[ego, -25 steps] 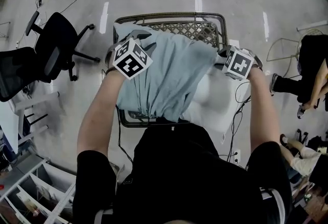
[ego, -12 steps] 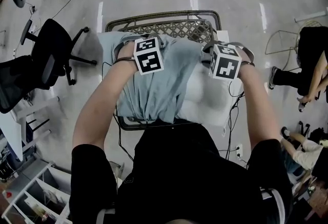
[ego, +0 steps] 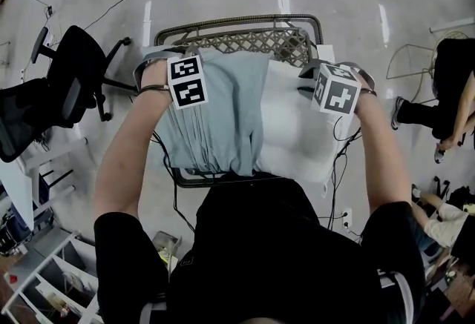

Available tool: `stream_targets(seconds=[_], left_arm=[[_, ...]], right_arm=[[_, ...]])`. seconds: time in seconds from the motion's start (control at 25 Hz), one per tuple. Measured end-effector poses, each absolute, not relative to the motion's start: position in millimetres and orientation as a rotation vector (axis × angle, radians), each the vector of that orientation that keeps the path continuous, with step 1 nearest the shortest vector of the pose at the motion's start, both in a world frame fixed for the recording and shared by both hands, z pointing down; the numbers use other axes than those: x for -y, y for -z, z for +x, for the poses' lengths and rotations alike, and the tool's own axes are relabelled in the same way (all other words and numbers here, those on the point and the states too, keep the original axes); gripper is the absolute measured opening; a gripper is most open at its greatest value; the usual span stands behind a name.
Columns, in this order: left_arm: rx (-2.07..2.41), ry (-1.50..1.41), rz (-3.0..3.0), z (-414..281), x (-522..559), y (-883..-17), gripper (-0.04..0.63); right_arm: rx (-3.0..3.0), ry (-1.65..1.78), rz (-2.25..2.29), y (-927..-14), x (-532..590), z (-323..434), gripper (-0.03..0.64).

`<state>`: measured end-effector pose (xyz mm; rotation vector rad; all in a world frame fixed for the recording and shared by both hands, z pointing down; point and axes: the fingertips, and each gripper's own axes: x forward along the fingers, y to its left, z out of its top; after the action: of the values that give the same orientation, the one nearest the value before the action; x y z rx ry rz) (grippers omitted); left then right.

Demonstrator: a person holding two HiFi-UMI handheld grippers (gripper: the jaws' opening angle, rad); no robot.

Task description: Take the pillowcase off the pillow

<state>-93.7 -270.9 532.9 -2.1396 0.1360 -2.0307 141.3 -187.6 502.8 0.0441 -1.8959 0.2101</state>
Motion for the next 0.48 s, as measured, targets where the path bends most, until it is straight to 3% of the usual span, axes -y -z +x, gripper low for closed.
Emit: stream_targets(seconds=[0.16,0.36,0.48], left_arm=[[-0.226,2.043,-2.212,-113.5,275.0,-528.6,0.006],[-0.279,2.028,-2.273,-107.9,273.7,-538.3,0.008],[-0.299,2.031,-2.313,-103.9,276.5,-551.0,0.008]], right_arm=[[1.902,-0.248,0.072,-506.4,192.5,147.1,0.108],[1.849,-0.205,0.110,-527.4,212.7,151.5,0.167],[1.874,-0.238,0.123,-536.0,224.5,139.6,0.251]])
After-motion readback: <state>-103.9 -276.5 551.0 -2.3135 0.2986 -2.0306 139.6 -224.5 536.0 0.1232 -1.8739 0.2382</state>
